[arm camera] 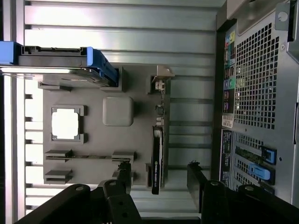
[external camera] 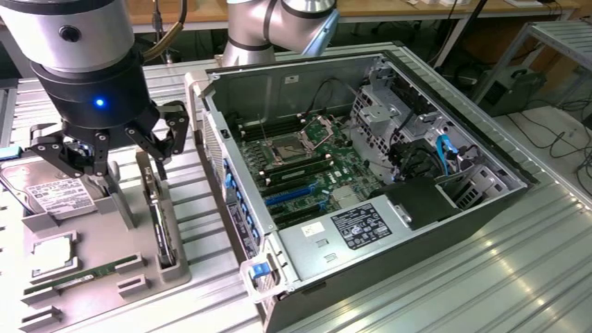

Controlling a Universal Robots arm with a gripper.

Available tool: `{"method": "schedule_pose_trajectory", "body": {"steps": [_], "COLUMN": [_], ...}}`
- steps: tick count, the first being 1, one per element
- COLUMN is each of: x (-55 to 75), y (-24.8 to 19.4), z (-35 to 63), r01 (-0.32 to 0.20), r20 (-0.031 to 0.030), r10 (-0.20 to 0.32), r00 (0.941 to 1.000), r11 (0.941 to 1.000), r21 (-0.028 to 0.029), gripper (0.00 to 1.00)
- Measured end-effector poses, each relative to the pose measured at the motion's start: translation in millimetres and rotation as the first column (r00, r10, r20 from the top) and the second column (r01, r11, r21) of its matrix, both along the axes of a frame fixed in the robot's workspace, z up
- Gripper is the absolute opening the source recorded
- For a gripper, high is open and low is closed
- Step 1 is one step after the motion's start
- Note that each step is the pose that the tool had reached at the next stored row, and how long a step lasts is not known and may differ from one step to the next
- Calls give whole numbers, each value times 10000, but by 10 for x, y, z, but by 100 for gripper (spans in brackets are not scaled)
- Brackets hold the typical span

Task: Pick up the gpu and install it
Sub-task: 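Pick up the gpu and move the gpu toward the slot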

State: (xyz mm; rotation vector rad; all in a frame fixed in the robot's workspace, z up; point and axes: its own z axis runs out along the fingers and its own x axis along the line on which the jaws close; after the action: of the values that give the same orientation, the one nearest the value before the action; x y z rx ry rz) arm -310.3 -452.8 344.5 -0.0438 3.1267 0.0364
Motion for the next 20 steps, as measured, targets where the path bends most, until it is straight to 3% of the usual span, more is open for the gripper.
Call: {"method": "schedule_pose_trajectory", "body": {"steps": [10,14,20], "x": [0,0,0], "y": [-11,-97,-139], "z": [-124,-228,-350], "r01": [-2,-3,-1], "r20": [0,1,1], "r10": [2,3,1], "r00": [10000,10000,10000], "r11": [10000,10000,10000], "r21": [-40,-39,-40], "gripper": [60,60,60]}}
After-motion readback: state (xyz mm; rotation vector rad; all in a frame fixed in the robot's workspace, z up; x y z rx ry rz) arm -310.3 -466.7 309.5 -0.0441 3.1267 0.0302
